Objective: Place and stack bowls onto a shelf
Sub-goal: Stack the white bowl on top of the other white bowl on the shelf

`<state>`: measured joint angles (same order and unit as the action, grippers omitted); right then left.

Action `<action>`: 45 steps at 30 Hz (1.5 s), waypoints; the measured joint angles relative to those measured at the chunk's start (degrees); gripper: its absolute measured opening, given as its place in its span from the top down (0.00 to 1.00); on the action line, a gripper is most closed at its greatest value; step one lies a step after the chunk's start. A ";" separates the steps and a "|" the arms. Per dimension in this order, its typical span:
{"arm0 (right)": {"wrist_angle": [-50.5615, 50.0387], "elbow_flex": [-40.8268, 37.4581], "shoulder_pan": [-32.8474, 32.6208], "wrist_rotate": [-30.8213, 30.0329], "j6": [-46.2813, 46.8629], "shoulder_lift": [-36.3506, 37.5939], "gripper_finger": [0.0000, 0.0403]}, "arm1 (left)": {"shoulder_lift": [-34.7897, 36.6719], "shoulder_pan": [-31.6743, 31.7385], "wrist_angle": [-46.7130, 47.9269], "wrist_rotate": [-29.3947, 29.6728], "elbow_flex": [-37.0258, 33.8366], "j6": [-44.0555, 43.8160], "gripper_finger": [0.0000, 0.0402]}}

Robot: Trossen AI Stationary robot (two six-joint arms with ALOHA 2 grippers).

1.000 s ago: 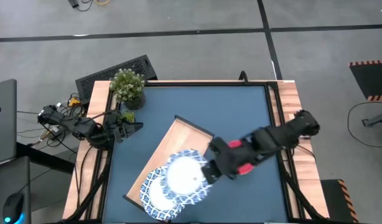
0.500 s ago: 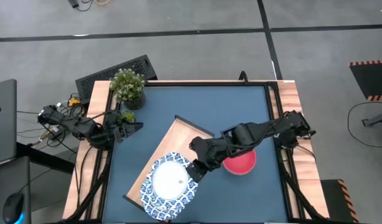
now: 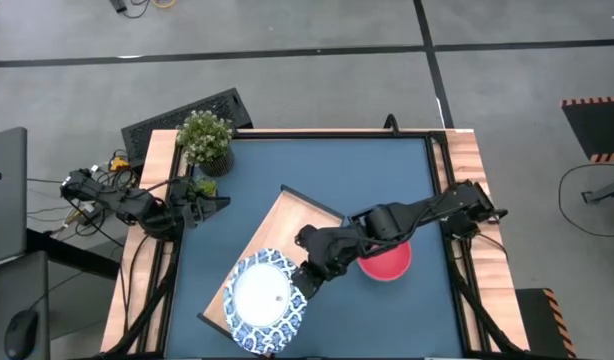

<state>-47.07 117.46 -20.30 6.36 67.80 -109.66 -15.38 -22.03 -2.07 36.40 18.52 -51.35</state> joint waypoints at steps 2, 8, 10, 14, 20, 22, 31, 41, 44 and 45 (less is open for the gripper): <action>0.18 -0.05 0.23 1.01 -0.43 -0.44 0.94 | 0.00 0.01 0.02 0.00 0.00 -0.28 0.70; -0.96 -0.07 0.20 2.64 -1.80 -1.14 0.94 | 0.00 0.01 0.02 0.02 0.00 -0.37 0.70; -0.85 -0.07 0.21 2.79 -1.99 -1.41 0.94 | 0.00 -0.01 0.02 0.02 0.00 -0.37 0.70; -0.92 -0.10 0.24 2.81 -2.91 -1.86 0.94 | 0.00 -0.01 0.02 0.01 0.00 -0.37 0.70; -0.90 -0.10 0.59 2.79 -4.18 -1.82 0.84 | 0.00 0.00 0.02 0.01 0.00 -0.35 0.70; -0.90 -0.10 0.84 2.81 -5.14 -1.82 0.83 | 0.00 0.01 0.04 0.00 0.00 -0.19 0.70; -0.69 -0.10 1.56 2.81 -8.19 -1.82 0.81 | 0.00 -0.01 0.09 0.00 0.00 0.25 0.70; -0.60 -0.10 2.10 4.46 -9.70 -1.82 0.58 | 0.00 0.01 0.11 0.00 0.00 0.77 0.70; -0.46 -0.10 3.01 4.91 -9.58 -1.82 0.51 | 0.00 -0.01 0.13 0.00 0.00 0.77 0.70; -0.44 -0.10 3.52 5.43 -9.49 -1.82 0.50 | 0.00 -0.01 0.13 0.00 0.00 0.77 0.70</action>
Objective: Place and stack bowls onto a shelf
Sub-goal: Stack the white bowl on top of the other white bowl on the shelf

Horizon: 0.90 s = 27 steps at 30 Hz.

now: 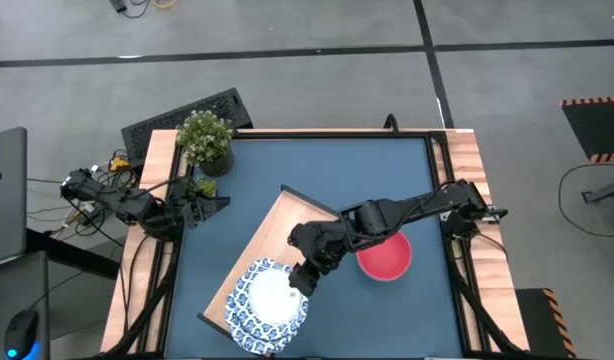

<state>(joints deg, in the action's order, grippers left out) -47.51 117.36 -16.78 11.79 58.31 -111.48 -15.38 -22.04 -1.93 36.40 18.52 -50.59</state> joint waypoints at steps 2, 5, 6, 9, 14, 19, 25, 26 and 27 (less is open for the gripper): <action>0.00 0.00 1.00 1.19 0.48 0.00 0.48 | 0.00 0.00 -0.01 0.00 0.00 0.00 0.70; -0.38 0.00 2.06 1.73 1.00 0.60 0.48 | 0.00 0.01 -0.01 0.00 0.00 0.00 0.70; -0.57 0.00 2.35 1.75 0.98 0.85 0.48 | 0.00 0.00 -0.02 0.00 0.00 -0.03 0.70; -2.64 0.01 3.15 1.85 1.19 2.17 0.49 | 0.00 -0.01 -0.02 -0.02 0.00 -0.08 0.70; -3.27 0.19 3.70 -1.48 1.84 5.32 0.53 | -0.02 -0.01 0.00 -0.02 0.00 -0.11 0.70; 1.62 1.71 1.62 -2.80 0.07 5.73 0.61 | 0.00 0.01 0.19 -0.01 0.00 -0.14 0.70; 2.82 1.60 -0.89 -2.62 -0.37 1.80 0.68 | 0.00 0.01 1.05 -0.02 0.00 -0.28 0.70; 1.30 1.38 -0.97 -2.60 -0.38 1.34 0.69 | -0.02 0.00 1.15 -0.01 0.00 -0.28 0.70; 0.03 1.25 -0.98 -2.12 -0.30 0.59 0.69 | -0.02 0.02 1.18 -0.02 0.00 -0.28 0.70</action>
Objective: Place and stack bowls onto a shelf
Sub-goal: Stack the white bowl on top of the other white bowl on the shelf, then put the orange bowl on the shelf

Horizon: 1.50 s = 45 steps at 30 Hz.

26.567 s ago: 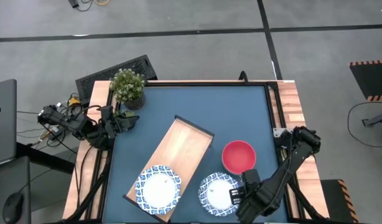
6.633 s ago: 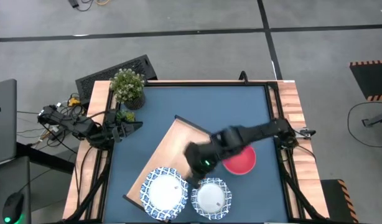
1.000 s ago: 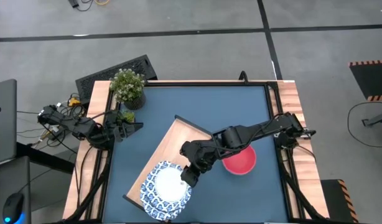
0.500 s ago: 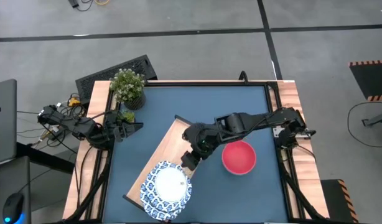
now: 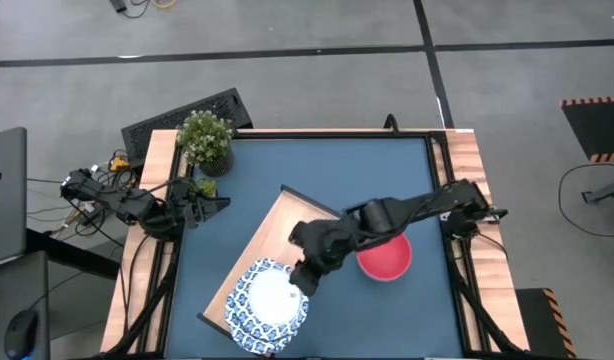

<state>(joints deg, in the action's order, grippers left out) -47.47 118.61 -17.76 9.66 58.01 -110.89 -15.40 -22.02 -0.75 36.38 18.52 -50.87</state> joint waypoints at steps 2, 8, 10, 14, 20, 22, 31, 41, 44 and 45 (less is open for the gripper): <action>1.72 0.18 0.07 1.58 0.21 -1.51 0.70 | 0.02 -0.02 0.00 0.01 0.00 -0.01 0.70; 1.72 0.15 0.26 2.96 0.45 -1.87 0.71 | 0.02 -0.02 0.11 -0.01 0.00 -0.83 0.70; 1.80 0.15 0.22 1.75 0.42 -1.21 0.71 | 0.02 -0.01 0.13 -0.02 0.00 -0.83 0.70; 1.18 0.24 0.29 -1.79 0.15 0.55 0.71 | 0.02 0.00 0.13 -0.02 0.00 -0.83 0.70; -0.39 0.15 -0.73 -3.87 0.32 -0.30 0.71 | 0.02 0.00 0.16 -0.04 0.00 -0.83 0.70; -0.78 0.15 -1.05 -3.99 0.42 -1.48 0.71 | 0.02 -0.02 0.24 -0.04 0.00 -0.83 0.70; -4.71 0.00 -1.16 -3.69 1.97 -4.37 0.71 | 0.02 -0.02 0.47 -0.02 0.00 -0.83 0.70; -10.58 0.19 -1.69 -7.76 2.22 0.98 0.71 | 0.03 -0.02 0.50 -0.02 0.00 -0.38 0.70; -22.13 0.26 -3.29 -11.84 5.14 2.57 0.71 | 0.02 -0.01 0.73 -0.02 0.00 -0.39 0.70; -27.33 0.26 -4.08 -13.00 6.66 2.64 0.71 | 0.02 -0.02 0.81 -0.04 0.00 -0.39 0.70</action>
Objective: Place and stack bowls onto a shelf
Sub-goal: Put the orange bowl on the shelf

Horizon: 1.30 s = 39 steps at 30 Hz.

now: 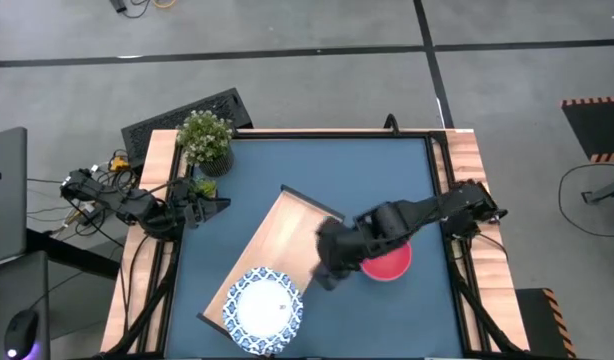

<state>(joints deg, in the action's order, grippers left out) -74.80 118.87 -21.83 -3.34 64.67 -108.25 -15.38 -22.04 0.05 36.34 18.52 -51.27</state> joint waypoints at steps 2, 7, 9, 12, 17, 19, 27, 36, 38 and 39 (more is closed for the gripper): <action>-9.99 -0.02 -1.64 -1.77 4.03 0.00 0.70 | 0.00 0.00 0.34 0.02 0.00 0.00 0.70; -13.35 -4.72 -5.31 -2.67 6.65 0.72 0.65 | 0.00 0.00 0.51 0.00 0.00 -0.11 0.70; -14.18 -7.28 -6.32 -2.01 6.66 0.97 0.61 | 0.00 0.00 0.53 0.04 0.00 -0.15 0.70; -15.68 -12.86 -6.46 0.07 6.46 2.14 0.55 | 0.00 0.02 0.51 0.02 0.00 -0.31 0.70; -15.26 -19.72 -5.26 -0.90 5.50 8.92 0.47 | 0.00 0.00 0.53 -0.03 0.00 -0.55 0.70; -15.24 -23.23 -4.90 -3.10 6.38 12.66 0.45 | 0.02 0.02 0.51 0.00 0.00 -0.57 0.70; -15.05 -40.60 -2.68 -7.02 18.13 28.08 0.45 | 0.00 0.00 0.55 0.02 0.00 -0.66 0.70; -11.10 -51.41 -0.76 -6.17 17.64 31.58 0.46 | 0.00 0.00 0.55 0.04 0.00 -0.66 0.70; -10.28 -52.68 -0.05 -6.12 16.18 31.37 0.46 | 0.00 0.00 0.55 0.08 0.00 -1.25 0.70; -9.45 -53.36 0.27 -6.00 15.47 31.36 0.46 | 0.00 0.00 0.55 0.17 0.00 -1.64 0.70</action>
<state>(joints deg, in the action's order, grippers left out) -84.26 65.51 -21.57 -9.33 80.14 -76.88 -15.38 -22.04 0.60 36.51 18.52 -52.91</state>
